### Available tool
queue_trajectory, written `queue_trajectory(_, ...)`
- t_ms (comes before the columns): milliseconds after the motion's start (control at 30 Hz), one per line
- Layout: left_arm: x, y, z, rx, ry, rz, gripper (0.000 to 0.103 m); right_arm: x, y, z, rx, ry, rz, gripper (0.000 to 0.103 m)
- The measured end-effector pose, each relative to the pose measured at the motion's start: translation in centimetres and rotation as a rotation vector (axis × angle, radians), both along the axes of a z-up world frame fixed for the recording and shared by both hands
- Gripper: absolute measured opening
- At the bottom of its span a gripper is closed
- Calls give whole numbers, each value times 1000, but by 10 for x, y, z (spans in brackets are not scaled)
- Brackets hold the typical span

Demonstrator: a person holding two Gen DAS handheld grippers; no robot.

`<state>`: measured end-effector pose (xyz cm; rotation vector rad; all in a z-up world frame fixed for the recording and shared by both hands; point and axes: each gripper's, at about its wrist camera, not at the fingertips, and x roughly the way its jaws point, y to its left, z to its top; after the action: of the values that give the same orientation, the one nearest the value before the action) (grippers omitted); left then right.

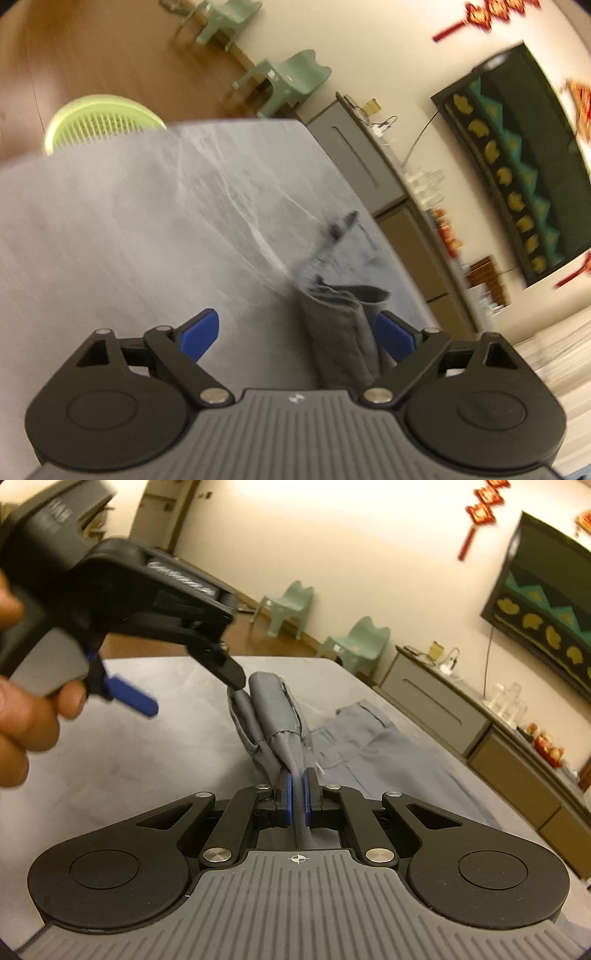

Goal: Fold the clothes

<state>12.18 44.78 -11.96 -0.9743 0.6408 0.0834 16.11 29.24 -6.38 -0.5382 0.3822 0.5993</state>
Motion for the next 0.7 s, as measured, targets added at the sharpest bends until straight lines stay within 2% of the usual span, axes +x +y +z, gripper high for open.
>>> queue_trajectory(133,11,-18,-15,-113,-53,-28,103,-1,-8,2,8,10,-1,5)
queue_trajectory(167,16,-23,-17,-115,-60,-44,103,-1,-9,2,4,15,4,5)
queue_trajectory(300,32,-38,-14,-37,-69,-99,103,-5,-16,-3,-29,51,29,5)
queue_trajectory(367,35,-39,-15,-4,-57,-113,95,-3,-21,-5,-34,82,37,8)
queue_trajectory(400,35,-36,-15,-3,-53,-115,94,-2,-23,-5,-33,100,39,13)
queue_trajectory(467,31,-26,-15,-31,-56,-105,95,0,-30,-6,-24,133,41,53)
queue_trajectory(500,27,-17,-13,-51,-62,-88,99,2,-37,-1,4,141,31,56)
queue_trajectory(600,17,5,-10,-63,-49,-42,102,6,-49,8,58,175,26,60)
queue_trajectory(700,8,17,-9,-59,-33,-3,102,0,-33,-1,11,149,69,73)
